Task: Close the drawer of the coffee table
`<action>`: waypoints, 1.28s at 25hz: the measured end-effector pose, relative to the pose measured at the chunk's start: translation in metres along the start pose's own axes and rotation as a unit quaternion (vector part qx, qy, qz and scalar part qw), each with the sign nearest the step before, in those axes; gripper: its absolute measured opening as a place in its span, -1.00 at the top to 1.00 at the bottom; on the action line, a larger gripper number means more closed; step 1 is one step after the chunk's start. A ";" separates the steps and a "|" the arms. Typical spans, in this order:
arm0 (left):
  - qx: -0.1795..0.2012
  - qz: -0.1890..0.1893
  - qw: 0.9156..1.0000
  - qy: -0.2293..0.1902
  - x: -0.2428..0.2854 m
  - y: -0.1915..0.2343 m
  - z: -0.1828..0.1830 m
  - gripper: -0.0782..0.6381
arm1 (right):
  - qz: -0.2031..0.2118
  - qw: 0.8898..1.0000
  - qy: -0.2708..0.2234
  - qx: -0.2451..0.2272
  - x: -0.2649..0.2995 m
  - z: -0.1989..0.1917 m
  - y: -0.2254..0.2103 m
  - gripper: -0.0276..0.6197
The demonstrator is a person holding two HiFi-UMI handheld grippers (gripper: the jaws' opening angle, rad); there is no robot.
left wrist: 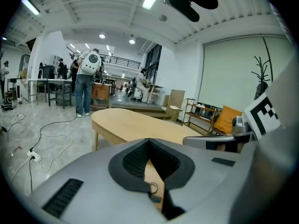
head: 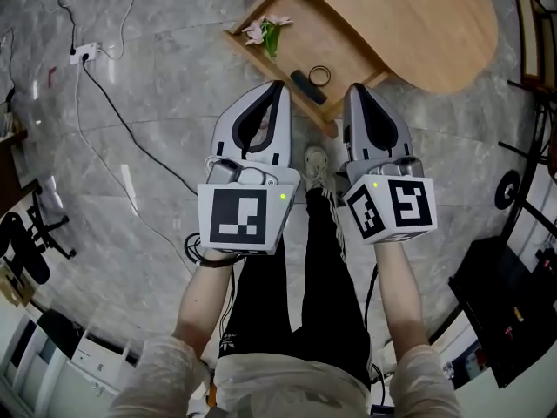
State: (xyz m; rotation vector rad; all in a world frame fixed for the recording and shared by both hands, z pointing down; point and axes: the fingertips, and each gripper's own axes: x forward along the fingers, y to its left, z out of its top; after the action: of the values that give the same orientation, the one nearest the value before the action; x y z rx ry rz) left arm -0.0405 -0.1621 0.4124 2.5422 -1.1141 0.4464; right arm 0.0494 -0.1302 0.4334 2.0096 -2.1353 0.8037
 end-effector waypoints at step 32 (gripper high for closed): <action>0.683 -0.403 0.549 0.266 0.088 0.001 -0.251 0.28 | 0.074 0.980 0.168 -0.075 0.003 -0.121 0.016 0.90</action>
State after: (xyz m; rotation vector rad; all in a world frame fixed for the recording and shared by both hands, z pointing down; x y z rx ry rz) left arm -0.0225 -0.1156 0.6742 2.9589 1.2185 2.1595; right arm 0.0000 -0.0800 0.5333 1.5306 -2.0933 0.8975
